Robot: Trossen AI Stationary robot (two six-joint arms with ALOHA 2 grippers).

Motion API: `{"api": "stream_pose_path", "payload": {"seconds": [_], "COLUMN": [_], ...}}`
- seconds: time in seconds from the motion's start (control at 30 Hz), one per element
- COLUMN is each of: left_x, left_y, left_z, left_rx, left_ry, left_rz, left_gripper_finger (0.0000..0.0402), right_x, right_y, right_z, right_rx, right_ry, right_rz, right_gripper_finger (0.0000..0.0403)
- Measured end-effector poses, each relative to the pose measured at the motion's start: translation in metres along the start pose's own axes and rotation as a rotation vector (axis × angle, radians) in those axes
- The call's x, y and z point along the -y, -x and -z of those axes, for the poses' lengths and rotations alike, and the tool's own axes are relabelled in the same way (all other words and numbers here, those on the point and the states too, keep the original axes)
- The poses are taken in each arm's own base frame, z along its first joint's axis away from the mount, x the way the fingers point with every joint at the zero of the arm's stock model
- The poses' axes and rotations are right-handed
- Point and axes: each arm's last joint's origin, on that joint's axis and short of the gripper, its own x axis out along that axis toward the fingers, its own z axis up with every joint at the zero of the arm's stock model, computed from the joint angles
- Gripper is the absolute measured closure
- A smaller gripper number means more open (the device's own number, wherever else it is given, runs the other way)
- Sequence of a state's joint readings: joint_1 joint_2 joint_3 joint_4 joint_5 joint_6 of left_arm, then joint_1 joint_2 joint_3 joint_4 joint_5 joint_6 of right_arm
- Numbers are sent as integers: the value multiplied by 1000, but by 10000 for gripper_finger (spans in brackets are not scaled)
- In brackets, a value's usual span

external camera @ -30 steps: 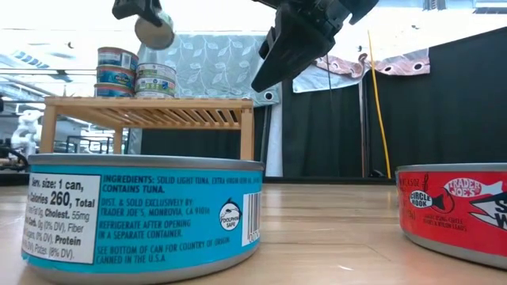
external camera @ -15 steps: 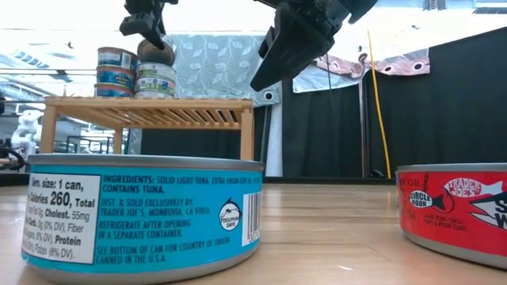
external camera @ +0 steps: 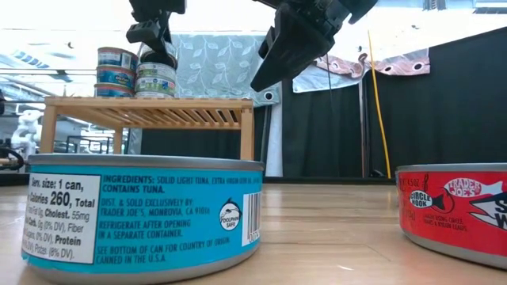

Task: Stack canned seafood by type on shelf
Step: Stack the green can on top of the other green can, then put the top left light blue can on the shelf

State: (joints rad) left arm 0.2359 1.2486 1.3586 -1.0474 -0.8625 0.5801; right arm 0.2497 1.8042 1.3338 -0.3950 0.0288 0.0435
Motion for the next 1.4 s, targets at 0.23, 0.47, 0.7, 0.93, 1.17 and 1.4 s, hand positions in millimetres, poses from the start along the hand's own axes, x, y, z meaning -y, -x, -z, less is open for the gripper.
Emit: {"api": "stream_pose_path", "payload": {"seconds": [0.23, 0.47, 0.7, 0.93, 1.17, 1.4], "left_x": [-2, -5, -12, -22, 14, 99], "left_y": [5, 8, 11, 49, 87, 112], "left_z": [5, 11, 13, 5, -7, -1], "left_rx": [30, 78, 93, 284, 488, 383], "left_ry": [33, 85, 126, 287, 359, 204], "left_rz": [32, 102, 103, 247, 841, 947], "left_gripper_finger": [116, 107, 107, 107, 107, 107], "right_x": [0, 0, 0, 0, 0, 2], "right_y": [0, 0, 0, 0, 0, 0], "right_z": [0, 0, 0, 0, 0, -8], "right_rx": [-2, -3, -3, -3, 2, 91], "right_ry": [1, 4, 4, 4, -12, -123], "right_rz": [0, 0, 0, 0, 0, 116], "right_gripper_finger": [403, 403, 403, 403, 403, 403]}}
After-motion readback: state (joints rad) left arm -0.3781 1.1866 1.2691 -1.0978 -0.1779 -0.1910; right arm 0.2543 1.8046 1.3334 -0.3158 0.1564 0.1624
